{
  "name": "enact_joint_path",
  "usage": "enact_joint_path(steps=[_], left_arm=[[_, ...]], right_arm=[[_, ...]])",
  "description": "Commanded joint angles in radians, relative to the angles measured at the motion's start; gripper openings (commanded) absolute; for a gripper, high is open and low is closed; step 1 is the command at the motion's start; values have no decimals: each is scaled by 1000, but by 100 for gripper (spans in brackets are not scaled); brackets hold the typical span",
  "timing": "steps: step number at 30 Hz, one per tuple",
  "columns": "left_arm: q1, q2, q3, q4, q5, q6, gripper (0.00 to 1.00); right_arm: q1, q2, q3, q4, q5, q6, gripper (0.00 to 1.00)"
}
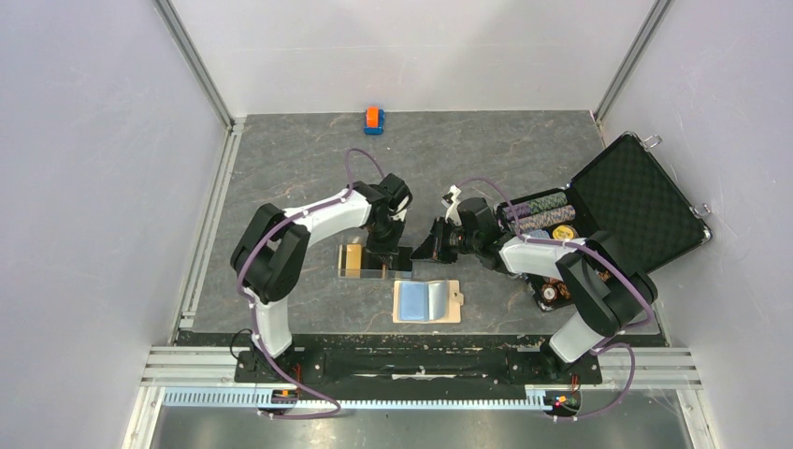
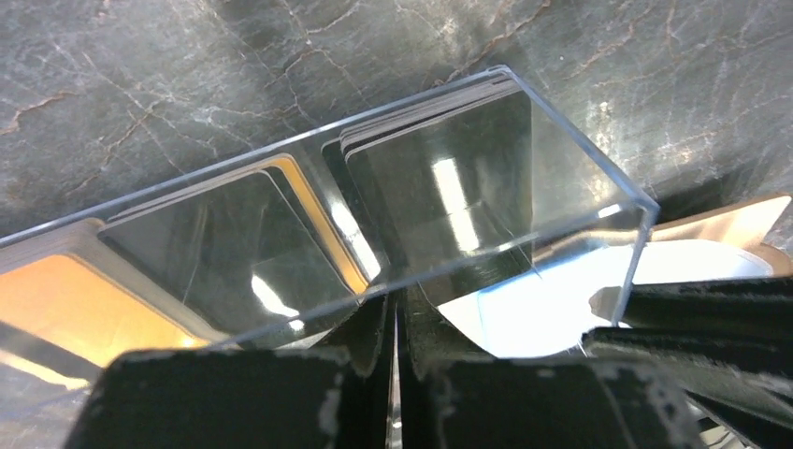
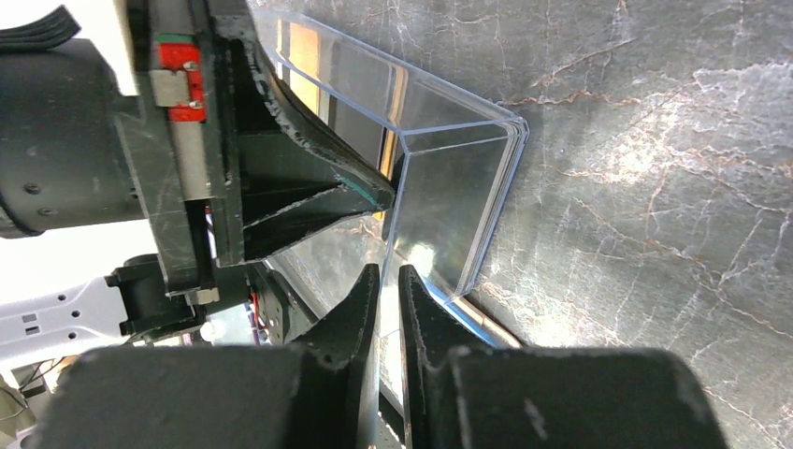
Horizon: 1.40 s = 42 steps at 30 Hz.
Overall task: Put the credit cards into the card holder
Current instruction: Pick up the credit card from the storage box.
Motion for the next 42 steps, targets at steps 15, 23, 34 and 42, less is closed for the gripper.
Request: enact_joint_path(steps=[15,23,34,42], left_arm=[[-12,-118,-21,128,119,-75,26],[-12,-96,-16,37,6,-3,32],[-15,-35,-13,-9,-52,44,46],[-15,36,-13,14,-26,53,41]], right_arm=[[7,-38,-10,10,-36,-27,9],[6,-39,-12,4,-37,-31,9],[7,-35,-13,1,-39,-35,9],[6,-29,-11,1,-40,-37,9]])
